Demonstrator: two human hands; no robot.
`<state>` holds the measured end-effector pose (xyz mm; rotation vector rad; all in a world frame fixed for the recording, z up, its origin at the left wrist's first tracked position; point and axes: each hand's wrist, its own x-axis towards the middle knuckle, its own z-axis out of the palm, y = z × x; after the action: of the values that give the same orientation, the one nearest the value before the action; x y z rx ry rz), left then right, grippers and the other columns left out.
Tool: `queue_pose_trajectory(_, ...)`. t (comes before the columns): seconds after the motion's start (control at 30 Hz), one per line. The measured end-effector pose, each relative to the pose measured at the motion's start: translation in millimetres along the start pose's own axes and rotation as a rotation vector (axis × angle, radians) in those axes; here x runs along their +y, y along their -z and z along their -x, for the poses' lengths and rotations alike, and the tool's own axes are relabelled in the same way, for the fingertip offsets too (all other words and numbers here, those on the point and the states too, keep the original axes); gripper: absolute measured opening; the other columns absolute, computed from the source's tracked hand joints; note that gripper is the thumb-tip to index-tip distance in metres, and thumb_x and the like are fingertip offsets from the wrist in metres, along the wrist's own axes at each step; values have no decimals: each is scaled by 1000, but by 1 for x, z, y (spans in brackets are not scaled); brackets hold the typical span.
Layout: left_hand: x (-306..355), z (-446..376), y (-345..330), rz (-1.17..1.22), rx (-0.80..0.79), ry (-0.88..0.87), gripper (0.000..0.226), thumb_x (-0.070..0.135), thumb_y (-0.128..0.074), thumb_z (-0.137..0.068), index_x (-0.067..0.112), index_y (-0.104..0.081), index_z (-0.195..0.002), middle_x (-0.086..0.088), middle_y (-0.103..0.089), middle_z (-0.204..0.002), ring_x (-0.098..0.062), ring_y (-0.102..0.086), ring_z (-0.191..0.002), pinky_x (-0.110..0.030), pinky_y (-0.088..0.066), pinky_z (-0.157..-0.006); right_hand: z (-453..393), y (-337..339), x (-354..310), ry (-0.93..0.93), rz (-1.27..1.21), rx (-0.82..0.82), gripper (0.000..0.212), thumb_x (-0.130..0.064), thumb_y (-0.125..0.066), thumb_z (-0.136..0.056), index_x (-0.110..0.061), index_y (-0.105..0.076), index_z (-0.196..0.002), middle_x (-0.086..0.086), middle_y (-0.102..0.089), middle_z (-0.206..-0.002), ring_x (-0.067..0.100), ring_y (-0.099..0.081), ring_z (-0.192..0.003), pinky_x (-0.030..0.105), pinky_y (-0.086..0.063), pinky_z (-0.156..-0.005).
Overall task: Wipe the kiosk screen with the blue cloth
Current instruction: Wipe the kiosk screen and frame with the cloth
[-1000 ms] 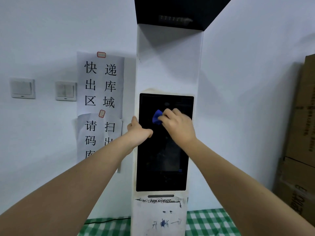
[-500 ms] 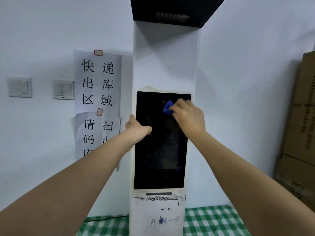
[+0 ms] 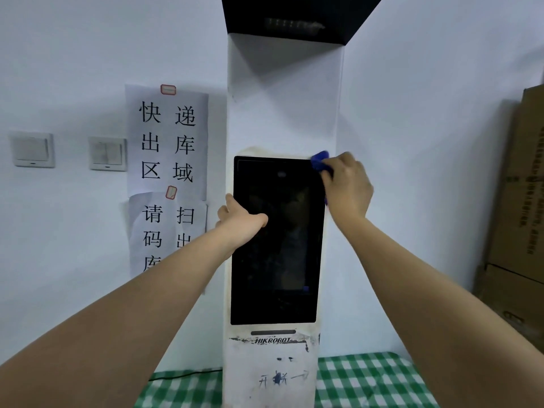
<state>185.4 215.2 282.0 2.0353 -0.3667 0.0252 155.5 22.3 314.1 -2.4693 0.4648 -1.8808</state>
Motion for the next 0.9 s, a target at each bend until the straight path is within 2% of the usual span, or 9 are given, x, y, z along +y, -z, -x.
queue_pose_trajectory(0.07, -1, -1, 0, -4, -2, -4, 92, 23, -54, -86, 20, 9, -153, -6, -2, -160, -32, -21, -143, -43, -28, -111, -1, 1, 1, -35, -27, 41, 19, -17, -54, -92, -17, -68, -104, 3, -59, -99, 24, -53, -89, 30, -37, -53)
queue_pose_trajectory(0.17, -6, -4, -2, -10, 12, -4, 93, 24, -55, -85, 21, 9, -152, -5, 2, -160, -31, -17, -145, -45, -25, -114, 24, -9, 7, 117, 27, 73, 9, -12, -66, -81, -15, -71, -89, 4, -60, -86, 26, -56, -75, 25, -31, -45)
queue_pose_trajectory(0.23, -8, -6, -4, -12, 19, -5, 94, 24, -56, -84, 21, 9, -152, -5, 4, -160, -30, -16, -146, -45, -25, -115, 44, -13, 11, 185, 36, 23, 11, -9, -73, -75, -16, -71, -82, 2, -62, -80, 24, -56, -66, 22, -28, -42)
queue_pose_trajectory(0.33, -9, -7, -8, -25, 23, -3, 96, 25, -57, -84, 22, 11, -152, -4, 4, -160, -30, -16, -145, -45, -26, -115, 41, -8, 20, 281, 96, -7, 10, -9, -75, -75, -16, -72, -81, 1, -62, -79, 23, -56, -65, 21, -28, -41)
queue_pose_trajectory(0.37, -9, -8, -9, -31, 22, -2, 97, 25, -57, -84, 22, 11, -152, -4, 5, -160, -30, -16, -145, -46, -26, -115, 33, -5, 20, 253, 113, -22, 7, -12, -70, -80, -17, -72, -85, 1, -62, -82, 24, -57, -69, 22, -31, -43)
queue_pose_trajectory(0.47, -8, -9, -9, -39, 17, 4, 97, 27, -58, -84, 22, 13, -152, -4, 5, -160, -31, -16, -145, -47, -25, -116, 3, 4, 12, 51, 39, -30, 17, -20, -55, -92, -18, -70, -100, 3, -59, -95, 25, -54, -87, 30, -38, -53)
queue_pose_trajectory(0.6, -10, -9, -8, -63, 20, -1, 96, 26, -57, -86, 21, 13, -152, -4, 6, -161, -31, -16, -145, -46, -25, -116, 7, 1, 8, -50, -80, 21, 17, -21, -56, -92, -17, -69, -103, 4, -59, -99, 24, -54, -88, 31, -37, -55)
queue_pose_trajectory(0.77, -12, -10, -9, -79, 22, -14, 95, 25, -56, -86, 22, 13, -152, -4, 6, -161, -32, -18, -145, -45, -27, -115, 66, -11, 24, 2, -60, -56, 13, -19, -65, -88, -17, -71, -99, 2, -61, -92, 24, -57, -82, 27, -35, -50)
queue_pose_trajectory(0.9, -11, -9, -8, -80, 9, -15, 95, 27, -55, -87, 22, 14, -152, -4, 6, -160, -32, -17, -145, -44, -26, -113, 29, -1, 19, 11, -34, -52, 17, -22, -60, -90, -19, -70, -103, 3, -60, -98, 24, -55, -88, 30, -38, -55)
